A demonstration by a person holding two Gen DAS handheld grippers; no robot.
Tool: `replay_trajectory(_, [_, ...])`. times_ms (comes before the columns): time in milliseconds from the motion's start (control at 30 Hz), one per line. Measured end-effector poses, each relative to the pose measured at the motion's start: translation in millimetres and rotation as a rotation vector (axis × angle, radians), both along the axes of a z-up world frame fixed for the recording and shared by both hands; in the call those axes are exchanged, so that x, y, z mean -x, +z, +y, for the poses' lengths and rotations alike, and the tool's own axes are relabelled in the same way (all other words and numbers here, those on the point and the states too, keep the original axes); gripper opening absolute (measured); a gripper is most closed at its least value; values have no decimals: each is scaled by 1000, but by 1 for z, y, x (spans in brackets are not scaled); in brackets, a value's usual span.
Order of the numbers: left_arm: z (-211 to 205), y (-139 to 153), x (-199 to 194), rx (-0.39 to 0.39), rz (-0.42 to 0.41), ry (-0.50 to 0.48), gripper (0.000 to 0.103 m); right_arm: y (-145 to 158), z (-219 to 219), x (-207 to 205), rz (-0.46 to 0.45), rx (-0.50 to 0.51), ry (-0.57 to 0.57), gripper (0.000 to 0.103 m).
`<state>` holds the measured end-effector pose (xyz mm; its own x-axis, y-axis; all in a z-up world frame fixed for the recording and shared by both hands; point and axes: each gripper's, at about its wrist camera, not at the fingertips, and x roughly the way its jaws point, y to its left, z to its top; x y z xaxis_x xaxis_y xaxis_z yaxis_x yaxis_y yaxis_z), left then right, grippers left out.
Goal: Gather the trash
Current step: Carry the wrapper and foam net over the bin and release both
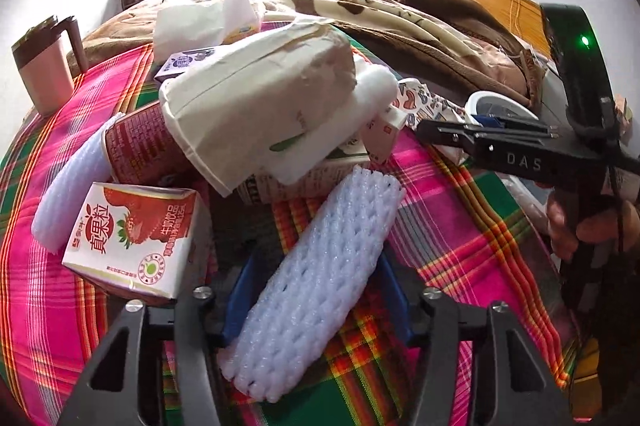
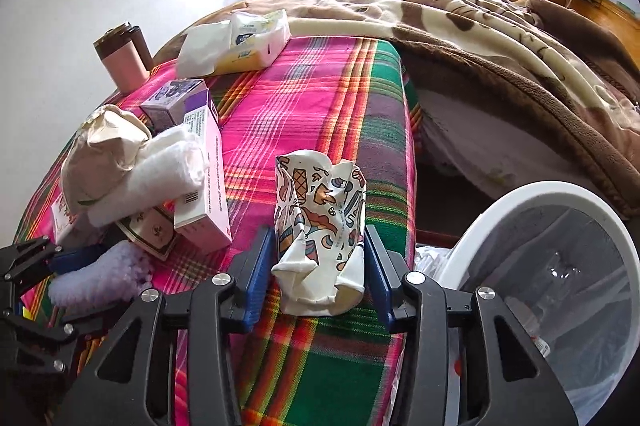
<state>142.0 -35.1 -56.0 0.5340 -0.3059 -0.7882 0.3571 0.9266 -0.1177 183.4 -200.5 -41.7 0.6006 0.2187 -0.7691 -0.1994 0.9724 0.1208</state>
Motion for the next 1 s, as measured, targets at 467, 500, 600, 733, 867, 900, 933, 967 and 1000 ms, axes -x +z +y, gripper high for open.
replay_trajectory(467, [1,9,12,54,-18,35,37,4,-1,26,-23,-39,-36,44])
replay_trajectory(500, [0,12,14,61,-22,33,37,5,-1,29,-28,-44,-40,44])
replay_trajectory(600, [-2,18,18,70,-34,31,37,10,-3,39,-47,-70,-51,44])
replay_trajectory(733, [-5,28,23,90,-53,30,37,19,-8,52,-74,-102,-68,44])
replay_trajectory(867, [-12,39,29,99,-81,22,37,28,-16,63,-101,-121,-97,44])
replay_trajectory(900, [-14,42,30,102,-87,19,37,30,-18,66,-106,-123,-103,44])
replay_trajectory(933, [-17,44,31,105,-91,14,37,32,-20,68,-114,-127,-110,44])
replay_trajectory(967, [-20,46,31,107,-94,11,37,34,-23,71,-121,-129,-115,44])
replay_trajectory(1000, [-22,47,32,108,-98,9,37,36,-26,73,-126,-130,-124,44])
